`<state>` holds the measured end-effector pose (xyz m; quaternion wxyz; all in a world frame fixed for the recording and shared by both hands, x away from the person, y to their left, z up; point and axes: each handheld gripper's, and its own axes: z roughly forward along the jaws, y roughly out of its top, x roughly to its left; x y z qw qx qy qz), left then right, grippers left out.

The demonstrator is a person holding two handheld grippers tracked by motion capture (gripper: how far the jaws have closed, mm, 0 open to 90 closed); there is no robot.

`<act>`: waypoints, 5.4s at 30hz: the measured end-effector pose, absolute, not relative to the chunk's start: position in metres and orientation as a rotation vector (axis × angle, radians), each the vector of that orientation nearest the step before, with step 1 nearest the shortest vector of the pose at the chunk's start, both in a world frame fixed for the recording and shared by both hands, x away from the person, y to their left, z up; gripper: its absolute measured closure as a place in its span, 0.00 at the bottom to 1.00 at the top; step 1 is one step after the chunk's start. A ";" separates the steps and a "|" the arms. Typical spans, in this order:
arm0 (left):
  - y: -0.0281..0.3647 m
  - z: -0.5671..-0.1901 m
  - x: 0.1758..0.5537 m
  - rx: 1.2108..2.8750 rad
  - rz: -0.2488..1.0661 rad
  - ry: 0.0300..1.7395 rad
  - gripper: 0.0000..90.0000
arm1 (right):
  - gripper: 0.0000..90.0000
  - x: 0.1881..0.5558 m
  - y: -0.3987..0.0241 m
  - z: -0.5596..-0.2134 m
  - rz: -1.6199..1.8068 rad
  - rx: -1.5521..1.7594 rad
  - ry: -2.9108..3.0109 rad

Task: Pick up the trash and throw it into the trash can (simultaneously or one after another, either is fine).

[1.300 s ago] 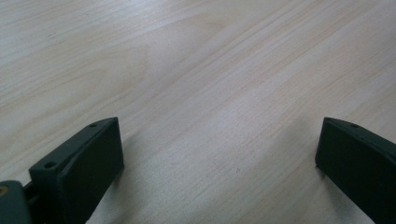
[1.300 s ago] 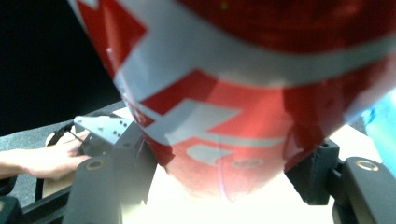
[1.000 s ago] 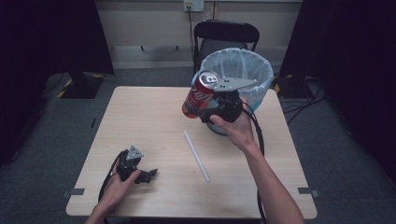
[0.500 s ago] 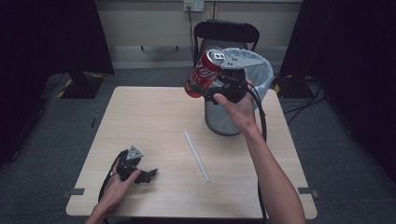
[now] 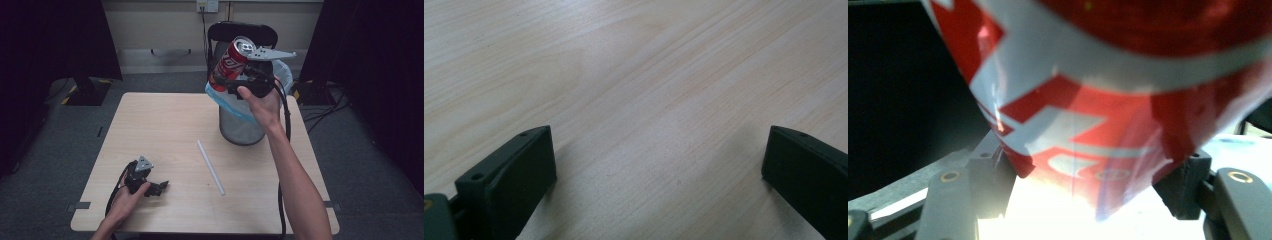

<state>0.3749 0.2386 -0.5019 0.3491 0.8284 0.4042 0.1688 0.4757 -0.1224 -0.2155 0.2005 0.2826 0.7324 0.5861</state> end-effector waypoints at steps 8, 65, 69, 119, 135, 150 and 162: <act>0.239 -0.502 0.375 2.147 0.437 1.047 0.00 | 0.38 0.488 -0.134 -0.213 1.598 0.867 2.007; 0.239 -0.502 0.375 2.147 0.436 1.048 0.00 | 0.30 0.516 -0.172 -0.243 1.398 1.122 1.973; 0.239 -0.502 0.375 2.146 0.436 1.048 0.00 | 0.31 0.506 -0.162 -0.240 1.433 1.063 1.992; 0.239 -0.502 0.376 2.148 0.434 1.045 0.00 | 0.44 0.414 -0.111 -0.338 1.442 0.855 2.292; 0.239 -0.502 0.376 2.157 0.436 1.041 0.00 | 0.48 0.400 -0.108 -0.408 1.434 0.954 2.368; 0.239 -0.502 0.376 2.156 0.436 1.042 0.00 | 0.68 0.386 -0.112 -0.461 1.310 1.005 2.475; 0.239 -0.502 0.376 2.155 0.436 1.043 0.00 | 0.74 0.382 -0.103 -0.488 1.188 0.981 2.570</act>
